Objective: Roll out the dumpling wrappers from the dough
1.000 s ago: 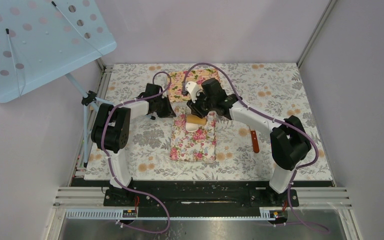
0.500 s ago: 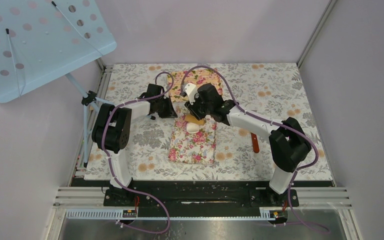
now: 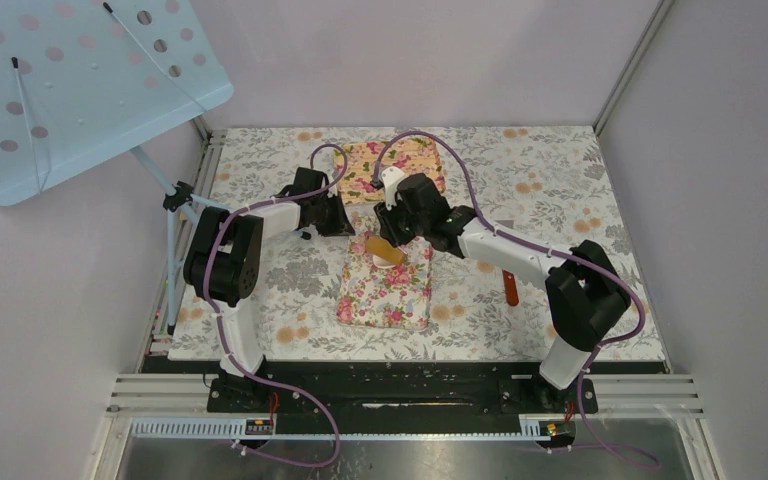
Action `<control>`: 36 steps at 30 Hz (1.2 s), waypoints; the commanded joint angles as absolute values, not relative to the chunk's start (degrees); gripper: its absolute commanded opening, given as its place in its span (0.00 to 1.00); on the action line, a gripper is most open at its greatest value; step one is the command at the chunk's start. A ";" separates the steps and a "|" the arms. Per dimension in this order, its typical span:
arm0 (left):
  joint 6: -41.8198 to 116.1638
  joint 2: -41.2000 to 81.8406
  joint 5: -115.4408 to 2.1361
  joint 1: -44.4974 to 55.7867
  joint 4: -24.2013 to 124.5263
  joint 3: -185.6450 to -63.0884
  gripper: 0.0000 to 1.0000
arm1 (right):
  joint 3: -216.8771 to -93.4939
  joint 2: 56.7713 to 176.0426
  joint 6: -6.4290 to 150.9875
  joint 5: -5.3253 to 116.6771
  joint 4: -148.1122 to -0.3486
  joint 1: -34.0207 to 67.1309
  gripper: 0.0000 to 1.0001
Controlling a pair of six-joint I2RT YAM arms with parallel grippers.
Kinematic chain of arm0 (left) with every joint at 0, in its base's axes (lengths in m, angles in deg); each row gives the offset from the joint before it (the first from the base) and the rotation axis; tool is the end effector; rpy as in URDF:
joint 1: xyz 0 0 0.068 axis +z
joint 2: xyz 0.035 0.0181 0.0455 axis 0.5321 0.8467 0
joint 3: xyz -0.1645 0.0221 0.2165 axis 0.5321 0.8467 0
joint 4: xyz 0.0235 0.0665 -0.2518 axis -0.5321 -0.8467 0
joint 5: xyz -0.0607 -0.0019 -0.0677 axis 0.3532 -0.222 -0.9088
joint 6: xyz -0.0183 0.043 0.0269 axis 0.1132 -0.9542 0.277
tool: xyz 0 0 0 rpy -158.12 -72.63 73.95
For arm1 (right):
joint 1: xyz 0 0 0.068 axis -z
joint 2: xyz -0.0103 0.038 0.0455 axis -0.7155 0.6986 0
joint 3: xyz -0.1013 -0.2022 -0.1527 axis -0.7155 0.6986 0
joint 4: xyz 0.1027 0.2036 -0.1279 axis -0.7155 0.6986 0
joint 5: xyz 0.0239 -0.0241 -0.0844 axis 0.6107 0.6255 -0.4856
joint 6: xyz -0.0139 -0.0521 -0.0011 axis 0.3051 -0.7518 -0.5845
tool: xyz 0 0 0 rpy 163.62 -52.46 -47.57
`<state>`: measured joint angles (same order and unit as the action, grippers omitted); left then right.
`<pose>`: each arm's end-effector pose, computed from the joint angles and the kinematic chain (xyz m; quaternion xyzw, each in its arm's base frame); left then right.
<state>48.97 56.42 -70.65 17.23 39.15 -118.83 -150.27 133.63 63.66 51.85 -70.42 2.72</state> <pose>0.3793 -0.1150 0.1424 -0.0090 0.9345 -0.2734 0.2279 0.2882 0.2716 0.2565 -0.3478 0.8021 0.1976 0.4434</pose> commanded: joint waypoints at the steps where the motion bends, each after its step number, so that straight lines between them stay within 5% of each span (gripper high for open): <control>1: 47.89 58.16 -70.62 16.59 35.37 -118.14 0.00 | -148.44 133.76 66.50 46.84 -72.18 1.83 0.00; 11: 47.92 58.13 -70.98 16.81 35.39 -118.12 0.00 | -146.93 137.42 66.00 41.81 -70.28 1.83 0.00; 36: 48.09 58.25 -71.28 17.09 35.32 -118.11 0.00 | -142.66 140.86 69.06 50.60 -66.93 1.70 0.00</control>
<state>48.99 56.42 -70.67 17.25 39.15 -118.83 -146.44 136.10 70.17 52.22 -76.94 1.48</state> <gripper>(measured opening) 0.024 0.383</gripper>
